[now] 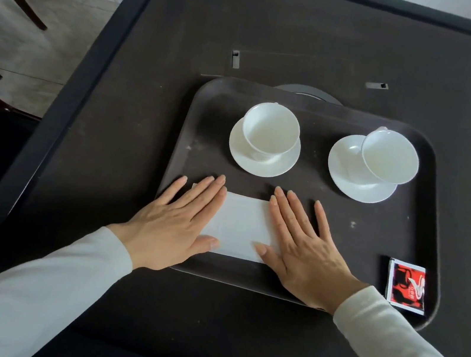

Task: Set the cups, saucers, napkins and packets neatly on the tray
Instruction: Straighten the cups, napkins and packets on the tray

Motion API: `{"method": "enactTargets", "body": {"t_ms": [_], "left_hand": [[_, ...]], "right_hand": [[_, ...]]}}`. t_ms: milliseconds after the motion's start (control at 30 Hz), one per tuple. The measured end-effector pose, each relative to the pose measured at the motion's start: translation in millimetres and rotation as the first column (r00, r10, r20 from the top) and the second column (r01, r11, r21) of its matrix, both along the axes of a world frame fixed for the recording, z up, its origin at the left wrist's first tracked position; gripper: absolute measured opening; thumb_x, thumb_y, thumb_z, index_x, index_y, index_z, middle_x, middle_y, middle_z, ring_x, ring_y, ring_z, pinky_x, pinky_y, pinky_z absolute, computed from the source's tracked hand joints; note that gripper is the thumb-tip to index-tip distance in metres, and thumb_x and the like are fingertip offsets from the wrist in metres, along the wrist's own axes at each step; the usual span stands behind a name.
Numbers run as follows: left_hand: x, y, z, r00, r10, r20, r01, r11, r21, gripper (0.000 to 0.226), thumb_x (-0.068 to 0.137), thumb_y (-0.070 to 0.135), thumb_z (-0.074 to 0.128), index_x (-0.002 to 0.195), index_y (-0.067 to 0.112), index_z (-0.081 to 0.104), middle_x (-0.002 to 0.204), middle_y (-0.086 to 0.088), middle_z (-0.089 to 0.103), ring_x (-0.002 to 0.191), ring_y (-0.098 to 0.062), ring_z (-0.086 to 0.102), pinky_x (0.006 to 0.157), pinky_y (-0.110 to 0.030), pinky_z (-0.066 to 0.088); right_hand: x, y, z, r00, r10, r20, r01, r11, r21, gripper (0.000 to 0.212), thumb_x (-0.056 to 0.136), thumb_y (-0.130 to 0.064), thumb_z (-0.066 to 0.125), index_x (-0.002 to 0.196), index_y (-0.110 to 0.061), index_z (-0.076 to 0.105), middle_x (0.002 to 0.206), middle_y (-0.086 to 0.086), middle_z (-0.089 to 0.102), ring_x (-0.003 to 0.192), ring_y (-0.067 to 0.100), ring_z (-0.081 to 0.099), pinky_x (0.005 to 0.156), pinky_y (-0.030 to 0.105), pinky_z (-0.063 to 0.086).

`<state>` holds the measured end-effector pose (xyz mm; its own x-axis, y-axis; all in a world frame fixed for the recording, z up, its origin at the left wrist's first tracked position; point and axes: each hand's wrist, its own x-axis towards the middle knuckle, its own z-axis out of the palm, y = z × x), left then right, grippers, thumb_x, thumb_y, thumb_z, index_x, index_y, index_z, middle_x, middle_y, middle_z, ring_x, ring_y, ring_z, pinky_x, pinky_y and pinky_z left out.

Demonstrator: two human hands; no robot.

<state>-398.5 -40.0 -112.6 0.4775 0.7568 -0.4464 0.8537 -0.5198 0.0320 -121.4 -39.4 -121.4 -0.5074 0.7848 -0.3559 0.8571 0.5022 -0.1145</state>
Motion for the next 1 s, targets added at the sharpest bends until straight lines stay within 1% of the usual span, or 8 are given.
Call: {"method": "enactTargets", "body": {"t_ms": [200,333,400,500,667,767,867,1000], "left_hand": [[3,2,9,1.0,0.007,-0.022,-0.006,1.0,0.01,0.085,0.094,0.07,-0.005,0.154,0.015,-0.029,0.163,-0.002,-0.038,0.148,-0.016,-0.038,0.124,-0.045,-0.017],[18,-1,24,0.997,0.074,0.033,-0.075,0.997,0.024,0.086,0.097,0.071,0.002,0.158,0.015,-0.021,0.166,0.0,-0.031,0.15,-0.013,-0.033,0.123,-0.042,-0.019],[36,-3,35,0.986,0.055,0.157,-0.074,0.99,0.121,0.08,0.102,0.064,0.019,0.163,0.014,0.002,0.172,-0.002,0.0,0.158,-0.015,-0.006,0.125,-0.04,-0.011],[80,-11,44,0.888,-0.041,0.458,-0.148,0.917,0.37,0.052,0.092,0.039,0.068,0.139,0.015,0.062,0.135,0.001,0.069,0.13,-0.012,0.051,0.115,-0.035,0.03],[163,-16,44,0.65,0.325,0.687,-0.353,0.93,-0.106,0.035,0.099,0.038,0.061,0.131,0.027,0.067,0.118,0.011,0.074,0.094,-0.006,0.07,0.088,-0.027,0.057],[207,-17,37,0.558,0.481,0.676,-0.399,0.87,-0.289,0.033,0.098,0.037,0.063,0.128,0.026,0.069,0.11,0.015,0.075,0.087,0.0,0.068,0.079,-0.016,0.057],[240,-21,29,0.517,0.569,0.639,-0.416,0.82,-0.393,0.032,0.097,0.036,0.065,0.127,0.026,0.069,0.107,0.015,0.076,0.083,0.007,0.066,0.069,0.001,0.046],[264,-19,23,0.464,0.648,0.604,-0.431,0.761,-0.485,0.032,0.096,0.031,0.068,0.126,0.021,0.069,0.104,0.012,0.076,0.08,-0.003,0.073,0.08,-0.021,0.06]], "right_hand": [[3,2,12,0.925,-0.157,-0.347,0.103,0.98,-0.167,0.076,0.102,-0.066,0.01,0.157,-0.024,-0.021,0.163,-0.011,-0.032,0.147,0.003,-0.032,0.122,0.041,-0.017],[27,-5,27,0.731,-0.332,-0.595,0.302,0.941,-0.153,0.063,0.103,-0.047,0.042,0.159,-0.023,0.027,0.166,-0.008,0.024,0.153,0.009,0.02,0.123,0.027,0.02],[46,-9,32,0.693,-0.307,-0.652,0.4,0.917,-0.007,0.043,0.1,-0.033,0.057,0.14,-0.019,0.057,0.139,-0.002,0.064,0.125,0.015,0.062,0.104,0.019,0.045],[77,-14,37,0.643,-0.34,-0.686,0.512,0.857,0.056,0.017,0.097,-0.023,0.065,0.112,-0.018,0.073,0.086,-0.007,0.077,0.072,0.006,0.073,0.072,0.015,0.057],[127,-15,44,0.654,-0.481,-0.584,0.628,0.775,0.064,0.012,0.093,-0.036,0.066,0.091,-0.027,0.073,0.053,-0.015,0.056,0.055,0.009,0.06,0.058,0.017,0.049],[155,-19,45,0.7,-0.523,-0.486,0.64,0.762,0.102,0.02,0.086,-0.049,0.067,0.094,-0.031,0.072,0.059,-0.016,0.054,0.06,0.008,0.054,0.06,0.029,0.049],[180,-25,46,0.79,-0.463,-0.402,0.529,0.846,0.066,0.038,0.082,-0.052,0.072,0.113,-0.029,0.072,0.097,-0.013,0.068,0.089,0.013,0.056,0.082,0.039,0.048],[202,-27,47,0.866,-0.426,-0.261,0.437,0.899,-0.016,0.071,0.072,-0.067,0.072,0.134,-0.038,0.057,0.131,-0.016,0.059,0.114,0.014,0.045,0.092,0.036,0.028]]}}
